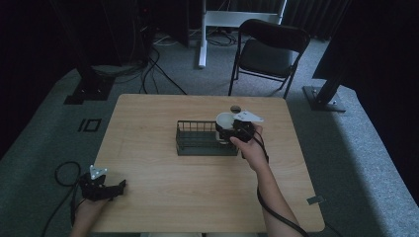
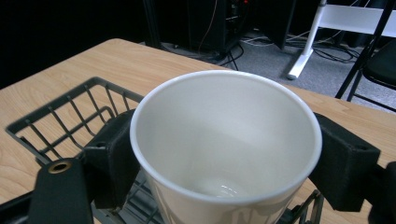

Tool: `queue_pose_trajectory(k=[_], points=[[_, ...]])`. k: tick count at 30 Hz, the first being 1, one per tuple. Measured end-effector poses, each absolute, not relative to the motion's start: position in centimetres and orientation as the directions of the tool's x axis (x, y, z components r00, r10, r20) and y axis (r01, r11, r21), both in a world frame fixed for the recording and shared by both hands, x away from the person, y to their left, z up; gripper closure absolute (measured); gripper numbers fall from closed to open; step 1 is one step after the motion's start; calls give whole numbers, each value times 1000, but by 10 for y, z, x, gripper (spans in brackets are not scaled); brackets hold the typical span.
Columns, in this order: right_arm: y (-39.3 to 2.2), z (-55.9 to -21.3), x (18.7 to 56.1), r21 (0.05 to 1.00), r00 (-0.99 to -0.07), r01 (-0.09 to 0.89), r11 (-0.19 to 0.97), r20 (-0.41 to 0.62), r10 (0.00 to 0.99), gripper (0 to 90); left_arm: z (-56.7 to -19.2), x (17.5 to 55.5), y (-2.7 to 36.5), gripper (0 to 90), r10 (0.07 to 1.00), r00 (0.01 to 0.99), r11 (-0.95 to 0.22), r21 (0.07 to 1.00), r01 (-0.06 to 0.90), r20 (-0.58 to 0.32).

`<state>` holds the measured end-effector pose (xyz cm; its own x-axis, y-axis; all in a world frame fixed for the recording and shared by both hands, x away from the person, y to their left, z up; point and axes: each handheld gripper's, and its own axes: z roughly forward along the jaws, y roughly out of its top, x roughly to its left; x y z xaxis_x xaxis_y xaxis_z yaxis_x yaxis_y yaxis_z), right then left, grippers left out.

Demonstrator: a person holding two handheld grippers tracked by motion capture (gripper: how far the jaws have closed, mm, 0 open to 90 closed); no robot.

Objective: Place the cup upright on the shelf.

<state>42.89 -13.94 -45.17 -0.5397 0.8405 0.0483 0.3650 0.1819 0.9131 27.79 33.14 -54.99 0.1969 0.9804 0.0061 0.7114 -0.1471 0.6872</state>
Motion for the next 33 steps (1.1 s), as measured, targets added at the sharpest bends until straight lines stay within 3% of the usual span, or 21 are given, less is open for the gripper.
queue_pose_trajectory(k=[16,20,33], points=[[-141,-463,430,914,-545,359,190,40,837,189,-550,278,331,8,980,197,-148,687,712,7],[-142,-461,427,914,-550,360,186,46,834,139,-550,278,331,8,980,197,-148,687,712,7],[-151,-455,413,911,-568,355,211,31,822,128,-550,278,331,8,980,197,-148,687,712,7]])
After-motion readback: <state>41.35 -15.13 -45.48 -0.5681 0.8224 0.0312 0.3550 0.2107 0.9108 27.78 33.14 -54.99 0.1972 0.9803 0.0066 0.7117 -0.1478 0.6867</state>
